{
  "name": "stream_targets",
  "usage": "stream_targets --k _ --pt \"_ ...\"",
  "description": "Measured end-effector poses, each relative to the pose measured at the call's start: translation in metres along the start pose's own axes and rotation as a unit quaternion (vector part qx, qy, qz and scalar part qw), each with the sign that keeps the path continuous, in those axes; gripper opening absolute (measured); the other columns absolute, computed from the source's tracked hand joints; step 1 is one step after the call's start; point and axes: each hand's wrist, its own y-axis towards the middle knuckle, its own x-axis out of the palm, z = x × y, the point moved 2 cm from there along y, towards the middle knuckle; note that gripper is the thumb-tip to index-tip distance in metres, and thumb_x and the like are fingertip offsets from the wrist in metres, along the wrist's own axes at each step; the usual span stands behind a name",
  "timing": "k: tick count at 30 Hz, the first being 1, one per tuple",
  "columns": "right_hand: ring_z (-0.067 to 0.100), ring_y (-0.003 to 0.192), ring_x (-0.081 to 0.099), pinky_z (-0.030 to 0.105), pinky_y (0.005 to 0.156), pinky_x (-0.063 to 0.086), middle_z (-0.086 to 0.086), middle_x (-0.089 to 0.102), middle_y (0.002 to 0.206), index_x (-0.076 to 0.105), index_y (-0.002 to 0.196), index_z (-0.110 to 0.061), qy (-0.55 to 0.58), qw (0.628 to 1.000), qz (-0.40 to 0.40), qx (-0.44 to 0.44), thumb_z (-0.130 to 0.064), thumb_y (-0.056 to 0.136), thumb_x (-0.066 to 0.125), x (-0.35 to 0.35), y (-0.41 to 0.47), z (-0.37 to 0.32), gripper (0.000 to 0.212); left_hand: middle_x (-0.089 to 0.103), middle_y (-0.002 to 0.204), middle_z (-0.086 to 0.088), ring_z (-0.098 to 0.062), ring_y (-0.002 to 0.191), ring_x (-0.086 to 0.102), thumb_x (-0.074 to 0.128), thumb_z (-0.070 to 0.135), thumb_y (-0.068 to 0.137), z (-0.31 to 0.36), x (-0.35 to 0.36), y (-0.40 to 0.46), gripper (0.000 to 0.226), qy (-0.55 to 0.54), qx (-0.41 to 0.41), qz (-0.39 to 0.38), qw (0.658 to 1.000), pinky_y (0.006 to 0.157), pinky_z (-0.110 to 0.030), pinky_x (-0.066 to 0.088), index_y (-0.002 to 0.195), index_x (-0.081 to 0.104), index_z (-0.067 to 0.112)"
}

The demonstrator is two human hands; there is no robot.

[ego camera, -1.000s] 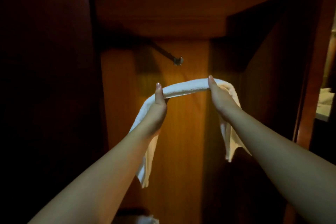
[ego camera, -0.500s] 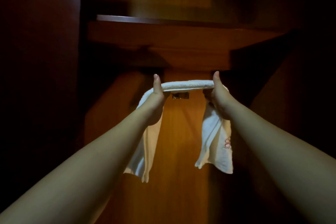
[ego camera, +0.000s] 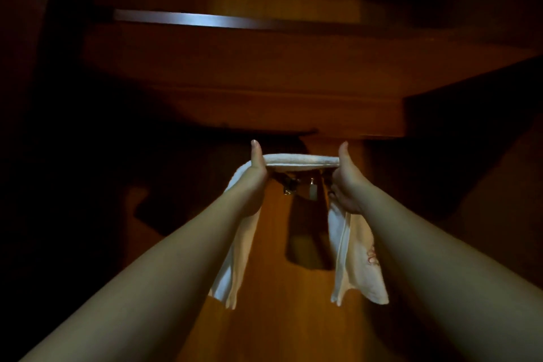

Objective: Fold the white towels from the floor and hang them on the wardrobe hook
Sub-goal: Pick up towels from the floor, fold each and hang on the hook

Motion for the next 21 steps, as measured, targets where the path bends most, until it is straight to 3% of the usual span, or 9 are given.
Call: stream_targets --k 1,3,4,5,8,13,15,19,21 --pt "0.032 0.152 0.022 0.050 0.125 0.015 0.018 0.017 0.166 0.005 0.162 -0.016 0.006 1.000 -0.006 0.002 -0.086 0.087 0.015 -0.001 0.009 0.005 0.103 0.054 0.142 -0.022 -0.028 0.130 0.053 0.018 0.074 0.096 -0.005 0.000 0.006 0.092 0.001 0.001 -0.007 1.000 0.114 -0.038 0.039 0.145 0.044 0.000" --pt "0.034 0.149 0.030 0.052 0.124 0.020 0.020 0.025 0.163 0.011 0.162 -0.017 0.014 1.000 -0.012 0.001 -0.086 0.087 0.016 -0.001 0.024 0.014 0.102 0.062 0.132 -0.019 -0.021 0.107 0.063 0.015 0.073 0.096 -0.013 0.000 0.017 0.090 0.002 0.001 -0.006 1.000 0.085 -0.027 0.051 0.138 0.052 0.002" --pt "0.035 0.148 0.033 0.052 0.123 0.022 0.020 0.029 0.162 0.014 0.161 -0.018 0.017 1.000 -0.013 0.001 -0.085 0.087 0.016 -0.001 0.031 0.019 0.100 0.064 0.129 -0.016 -0.016 0.099 0.063 0.015 0.072 0.097 -0.017 -0.001 0.021 0.089 0.004 -0.002 0.002 1.000 0.074 -0.022 0.048 0.136 0.053 0.003" --pt "0.035 0.146 0.036 0.052 0.122 0.023 0.020 0.032 0.161 0.017 0.161 -0.018 0.019 1.000 -0.013 0.002 -0.085 0.088 0.016 0.000 0.037 0.023 0.098 0.064 0.128 -0.013 -0.014 0.098 0.062 0.015 0.071 0.098 -0.021 -0.002 0.026 0.087 0.003 -0.003 0.008 1.000 0.074 -0.019 0.045 0.137 0.052 0.003" --pt "0.033 0.148 0.033 0.053 0.122 0.022 0.017 0.030 0.162 0.019 0.161 -0.021 0.011 1.000 -0.011 0.003 -0.084 0.088 0.015 0.003 0.051 0.033 0.097 0.059 0.138 -0.014 -0.020 0.125 0.056 0.017 0.069 0.099 -0.031 -0.006 0.039 0.084 0.002 0.003 0.018 1.000 0.093 -0.022 0.035 0.137 0.052 0.004" --pt "0.034 0.142 0.043 0.056 0.120 0.026 0.019 0.046 0.153 0.037 0.153 -0.015 0.024 1.000 0.011 -0.017 -0.084 0.088 0.022 0.002 0.062 0.046 0.096 0.054 0.144 -0.015 -0.024 0.133 0.050 0.012 0.068 0.099 -0.041 0.000 0.045 0.086 -0.009 -0.005 0.002 1.000 0.094 -0.027 0.035 0.139 0.052 0.004" --pt "0.035 0.144 0.040 0.056 0.121 0.026 0.018 0.043 0.155 0.035 0.154 -0.015 0.030 0.999 0.021 -0.019 -0.082 0.090 0.024 -0.002 0.062 0.054 0.094 0.054 0.143 -0.017 -0.024 0.133 0.050 0.010 0.066 0.100 -0.049 0.003 0.045 0.085 -0.007 -0.002 -0.003 1.000 0.095 -0.027 0.037 0.139 0.052 0.003" --pt "0.028 0.145 0.038 0.048 0.123 0.022 0.015 0.041 0.157 0.030 0.157 -0.016 0.035 0.999 -0.019 -0.006 -0.080 0.092 0.018 -0.008 0.052 0.074 0.092 0.046 0.150 -0.022 -0.026 0.141 0.043 0.013 0.062 0.102 -0.065 0.008 0.041 0.083 0.009 0.000 0.019 1.000 0.118 -0.033 0.028 0.146 0.044 0.000" --pt "0.026 0.144 0.039 0.045 0.123 0.024 0.015 0.044 0.155 0.035 0.155 -0.016 0.034 0.999 -0.020 -0.011 -0.077 0.094 0.018 -0.009 0.046 0.080 0.088 0.046 0.150 -0.021 -0.027 0.141 0.042 0.013 0.062 0.102 -0.069 0.009 0.040 0.082 0.017 0.005 0.012 1.000 0.121 -0.038 0.026 0.146 0.045 0.001"
